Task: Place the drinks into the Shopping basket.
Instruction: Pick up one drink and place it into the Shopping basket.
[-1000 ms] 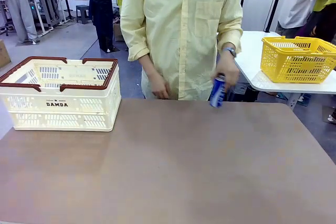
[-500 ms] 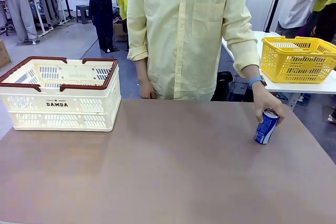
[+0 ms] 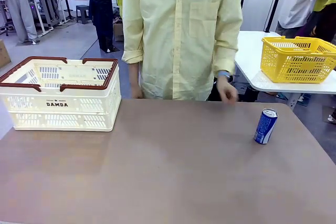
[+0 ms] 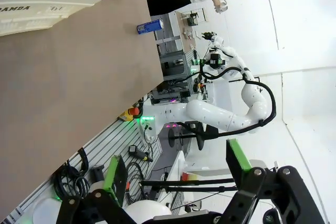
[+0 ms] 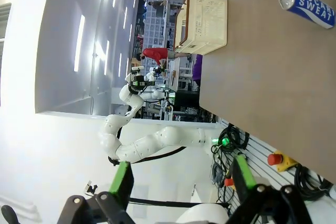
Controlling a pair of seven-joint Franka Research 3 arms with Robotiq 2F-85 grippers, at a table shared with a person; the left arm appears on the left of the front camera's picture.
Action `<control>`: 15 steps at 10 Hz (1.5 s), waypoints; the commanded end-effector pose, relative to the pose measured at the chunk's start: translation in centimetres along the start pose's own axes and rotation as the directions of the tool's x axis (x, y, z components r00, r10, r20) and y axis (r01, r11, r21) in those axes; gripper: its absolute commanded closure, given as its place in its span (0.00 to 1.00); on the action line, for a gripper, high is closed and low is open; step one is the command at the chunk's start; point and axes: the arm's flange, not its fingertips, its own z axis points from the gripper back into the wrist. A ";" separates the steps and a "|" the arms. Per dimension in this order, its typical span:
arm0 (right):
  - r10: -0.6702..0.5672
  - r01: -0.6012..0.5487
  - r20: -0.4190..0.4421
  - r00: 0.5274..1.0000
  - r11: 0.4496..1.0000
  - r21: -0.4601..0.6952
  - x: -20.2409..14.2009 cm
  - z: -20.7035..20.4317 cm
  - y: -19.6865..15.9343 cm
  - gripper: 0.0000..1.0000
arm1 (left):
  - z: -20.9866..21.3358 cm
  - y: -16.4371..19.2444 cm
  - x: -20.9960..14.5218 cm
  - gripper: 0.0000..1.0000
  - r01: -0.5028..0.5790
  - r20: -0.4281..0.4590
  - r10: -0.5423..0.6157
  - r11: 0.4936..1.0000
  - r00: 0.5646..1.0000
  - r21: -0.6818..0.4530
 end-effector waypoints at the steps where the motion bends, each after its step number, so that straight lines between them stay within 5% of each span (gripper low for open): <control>1: 0.028 -0.028 -0.004 1.000 1.000 0.012 0.2 0.2 0.2 0.00 | 0.1 -0.2 0.0 0.00 0.018 -0.004 -0.018 1.000 1.000 -0.016; 3: 0.000 0.000 0.000 1.000 1.000 0.000 0.0 0.0 0.0 0.00 | 0.1 -0.2 0.0 0.00 0.018 -0.004 -0.018 1.000 1.000 -0.016; 5: -0.019 -0.065 -0.351 0.936 0.972 -0.226 4.9 -7.6 4.5 0.00 | 0.1 -0.2 0.0 0.00 0.018 -0.004 -0.018 1.000 1.000 -0.016; 6: -0.055 -0.114 -0.437 0.898 0.929 -0.352 7.4 -11.4 6.3 0.00 | 0.1 -0.2 0.0 0.00 0.018 -0.004 -0.018 1.000 1.000 -0.016; 9: -0.120 -0.338 -0.620 0.775 0.751 -0.567 10.8 -21.8 9.3 0.00 | 0.1 -0.2 0.0 0.00 0.018 -0.004 -0.018 1.000 1.000 -0.016; 11: -0.177 -0.491 -0.666 0.725 0.546 -0.679 9.0 -24.5 9.5 0.00 | 0.1 -0.2 0.0 0.00 0.018 -0.004 -0.018 1.000 1.000 -0.016; 12: -0.097 -0.471 -0.583 0.807 0.490 -0.733 8.5 -24.3 9.5 0.00 | 0.1 -0.2 0.0 0.00 0.018 -0.004 -0.018 1.000 1.000 -0.016; 13: 0.096 -0.376 -0.381 0.919 0.497 -0.782 7.7 -23.2 10.0 0.00 | 0.1 -0.2 0.0 0.00 0.018 -0.004 -0.018 1.000 1.000 -0.016; 14: -0.155 -0.486 -0.667 0.728 0.570 -0.663 9.9 -25.7 10.3 0.00 | 0.1 -0.2 0.0 0.00 0.018 -0.004 -0.018 1.000 1.000 -0.016; 15: -0.155 -0.486 -0.667 0.728 0.570 -0.663 9.9 -25.7 10.3 0.00 | 0.1 -0.2 0.0 0.00 0.018 -0.004 -0.018 1.000 1.000 -0.016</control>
